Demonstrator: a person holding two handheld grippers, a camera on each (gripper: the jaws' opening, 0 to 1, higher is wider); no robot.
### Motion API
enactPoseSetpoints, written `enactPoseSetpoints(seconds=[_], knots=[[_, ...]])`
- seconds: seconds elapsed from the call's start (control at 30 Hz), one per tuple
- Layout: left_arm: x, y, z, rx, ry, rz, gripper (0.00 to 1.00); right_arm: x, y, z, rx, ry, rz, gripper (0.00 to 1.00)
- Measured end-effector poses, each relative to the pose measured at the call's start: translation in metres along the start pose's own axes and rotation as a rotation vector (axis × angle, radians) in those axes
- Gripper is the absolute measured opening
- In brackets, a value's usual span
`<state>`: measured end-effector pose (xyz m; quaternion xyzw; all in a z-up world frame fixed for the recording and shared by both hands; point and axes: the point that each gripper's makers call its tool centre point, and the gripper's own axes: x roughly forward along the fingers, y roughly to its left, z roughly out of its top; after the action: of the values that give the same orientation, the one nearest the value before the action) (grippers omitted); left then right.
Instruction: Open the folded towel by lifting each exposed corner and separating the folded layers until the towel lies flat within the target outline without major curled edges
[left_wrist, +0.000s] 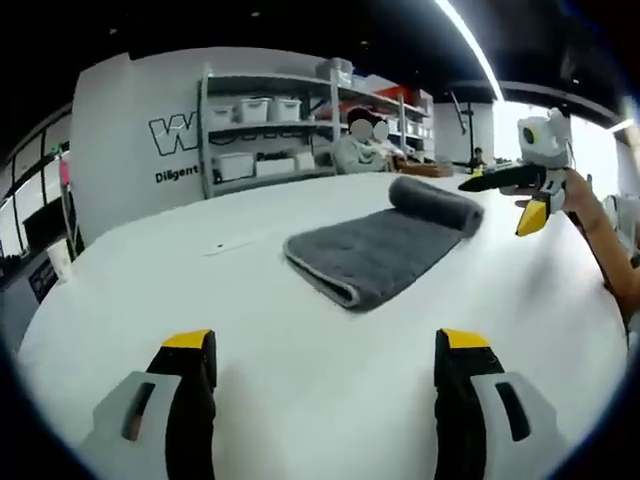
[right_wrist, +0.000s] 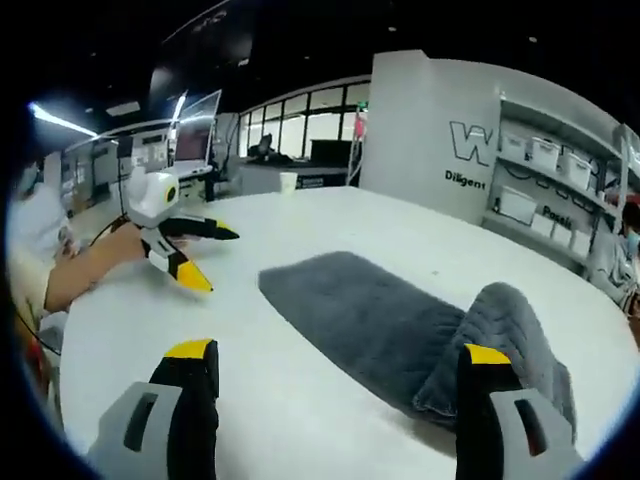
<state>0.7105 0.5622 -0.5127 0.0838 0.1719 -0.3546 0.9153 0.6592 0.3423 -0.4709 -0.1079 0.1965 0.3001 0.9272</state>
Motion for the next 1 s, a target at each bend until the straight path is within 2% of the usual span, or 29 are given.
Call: enactPoseSetpoints(seconds=[0.2, 0.33, 0.7, 0.83, 0.9, 1.0], knots=[[0.009, -0.010, 0.005, -0.042, -0.017, -0.050, 0.80, 0.000, -0.004, 0.001, 0.001, -0.005, -0.005, 0.99], [0.014, -0.013, 0.012, -0.028, -0.036, -0.046, 0.75, -0.001, -0.004, 0.005, -0.021, -0.020, -0.017, 0.99], [0.034, -0.016, 0.028, -0.080, -0.094, -0.022, 0.53, 0.000, -0.001, 0.006, -0.015, -0.026, -0.009, 0.99], [0.045, -0.018, 0.020, -0.082, -0.057, -0.018, 0.50, -0.001, -0.001, 0.006, -0.008, -0.030, -0.008, 0.99], [0.046, -0.022, 0.018, -0.071, -0.051, -0.033, 0.44, -0.002, -0.002, 0.005, -0.004, -0.029, -0.011, 0.99], [0.046, -0.026, 0.019, -0.067, -0.052, -0.037, 0.41, -0.002, -0.002, 0.004, -0.001, -0.029, -0.013, 0.99]])
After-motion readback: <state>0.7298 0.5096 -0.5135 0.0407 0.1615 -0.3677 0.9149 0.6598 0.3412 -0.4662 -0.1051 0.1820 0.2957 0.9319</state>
